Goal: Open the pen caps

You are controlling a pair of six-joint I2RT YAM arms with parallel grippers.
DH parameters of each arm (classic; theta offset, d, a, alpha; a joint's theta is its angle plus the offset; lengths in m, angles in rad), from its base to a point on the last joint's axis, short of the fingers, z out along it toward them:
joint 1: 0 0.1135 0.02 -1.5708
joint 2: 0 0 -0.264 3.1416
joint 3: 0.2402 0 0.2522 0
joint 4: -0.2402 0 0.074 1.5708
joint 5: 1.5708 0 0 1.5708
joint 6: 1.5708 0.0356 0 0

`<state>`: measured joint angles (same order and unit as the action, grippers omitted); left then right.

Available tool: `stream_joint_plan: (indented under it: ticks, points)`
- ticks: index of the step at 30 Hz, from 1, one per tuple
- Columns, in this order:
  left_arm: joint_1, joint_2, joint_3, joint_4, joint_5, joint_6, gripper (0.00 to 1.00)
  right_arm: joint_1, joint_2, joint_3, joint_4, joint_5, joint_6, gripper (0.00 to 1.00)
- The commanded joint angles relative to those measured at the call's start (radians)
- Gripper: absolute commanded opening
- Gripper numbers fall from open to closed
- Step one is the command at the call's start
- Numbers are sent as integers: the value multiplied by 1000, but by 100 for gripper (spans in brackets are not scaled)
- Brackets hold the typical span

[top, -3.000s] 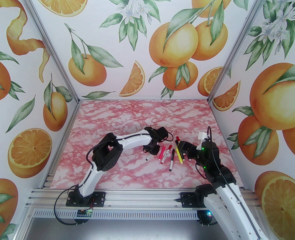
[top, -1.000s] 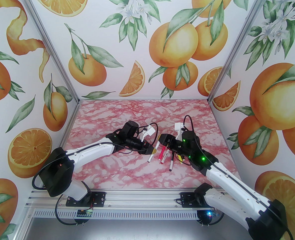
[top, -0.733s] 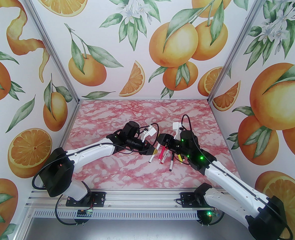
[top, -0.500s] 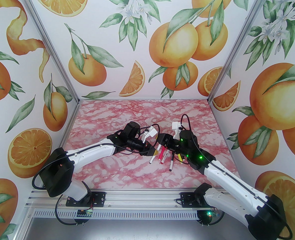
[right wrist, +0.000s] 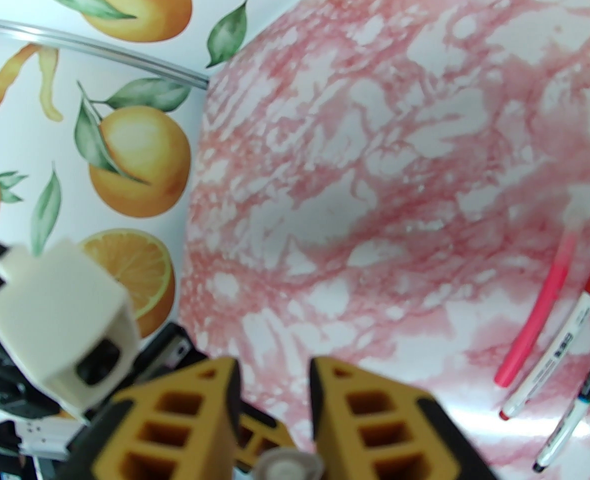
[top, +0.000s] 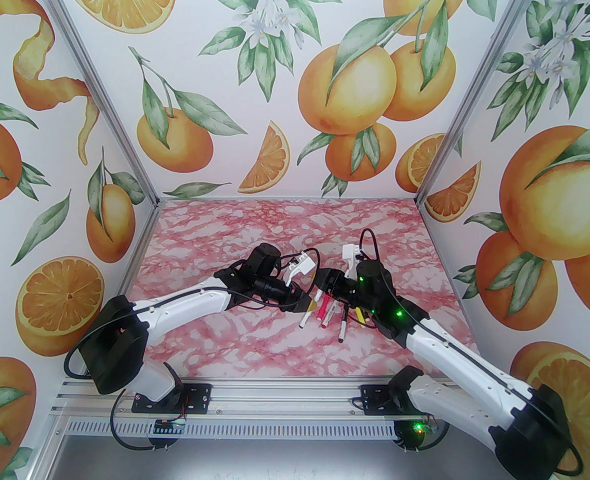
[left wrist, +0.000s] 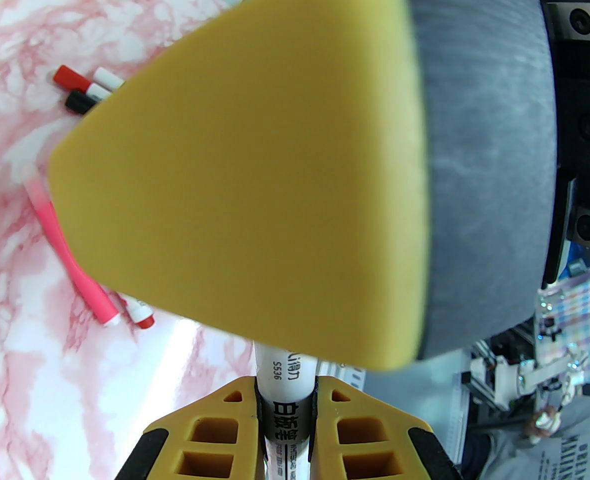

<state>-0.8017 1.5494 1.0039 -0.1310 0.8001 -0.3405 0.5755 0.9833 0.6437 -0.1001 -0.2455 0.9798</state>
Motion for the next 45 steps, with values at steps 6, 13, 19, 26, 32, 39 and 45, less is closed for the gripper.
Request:
stream_joint_plan:
  ticks: [6,13,19,26,32,39,45]
  points:
    - [-5,-12,22,13,10,12,16,8,3,37,-14,23,-21,28]
    - [-5,-15,26,4,9,15,15,8,8,33,-24,29,-30,24]
    - [-7,-23,29,-2,1,15,15,8,8,36,-39,38,-38,20]
    - [-12,-50,-22,78,-18,-28,34,8,-37,36,-21,79,1,14]
    - [-24,-86,-107,242,-36,-110,38,9,-72,25,7,107,45,13]
    - [-49,-87,-141,333,-44,-151,35,8,-60,-10,94,67,89,13]
    - [-53,-92,-144,352,-64,-164,31,9,-52,-18,102,43,84,13]
